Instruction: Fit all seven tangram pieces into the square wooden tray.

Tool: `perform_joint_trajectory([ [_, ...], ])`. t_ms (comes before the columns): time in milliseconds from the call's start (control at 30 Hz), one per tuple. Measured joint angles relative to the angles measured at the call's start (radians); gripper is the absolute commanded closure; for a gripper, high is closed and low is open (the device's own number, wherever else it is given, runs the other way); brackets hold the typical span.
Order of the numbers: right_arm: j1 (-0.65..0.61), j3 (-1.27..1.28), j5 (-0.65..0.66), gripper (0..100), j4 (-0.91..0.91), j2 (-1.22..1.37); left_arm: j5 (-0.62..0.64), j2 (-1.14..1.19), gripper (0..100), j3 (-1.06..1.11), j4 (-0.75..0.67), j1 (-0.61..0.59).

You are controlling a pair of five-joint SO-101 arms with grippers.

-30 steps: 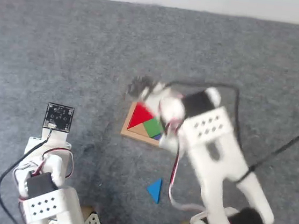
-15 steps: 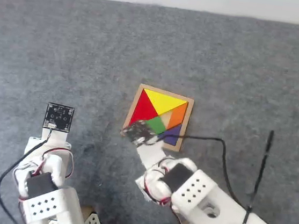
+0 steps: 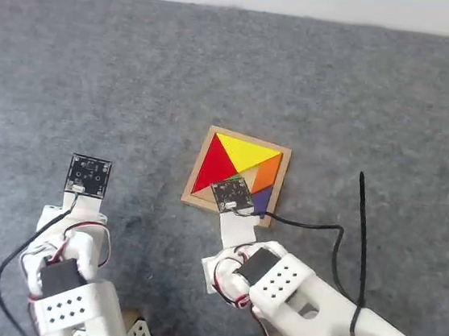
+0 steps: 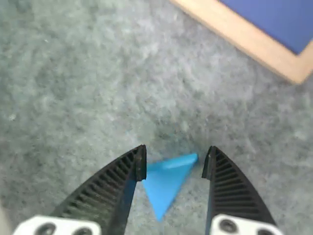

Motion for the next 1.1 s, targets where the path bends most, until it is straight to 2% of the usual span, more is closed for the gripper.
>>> perform_joint_trajectory([
  [333, -0.026, -0.006, -0.018, 77.9, 0.023, 0.044, 0.0, 0.0, 99, 0.0, 0.0, 0.002],
  [600, -0.084, -0.049, -0.161, 78.2, -0.041, 0.155, 0.0, 0.0, 99, 0.0, 0.0, 0.002],
  [800, -0.084, -0.052, -0.163, 78.4, -0.041, 0.161, 0.0, 0.0, 99, 0.0, 0.0, 0.002],
  [933, -0.084, -0.052, -0.149, 85.9, -0.029, 0.161, 0.0, 0.0, 99, 0.0, 0.0, 0.0],
  [1100, -0.083, -0.052, -0.052, 89.2, 0.018, 0.161, 0.0, 0.0, 99, 0.0, 0.0, 0.002],
])
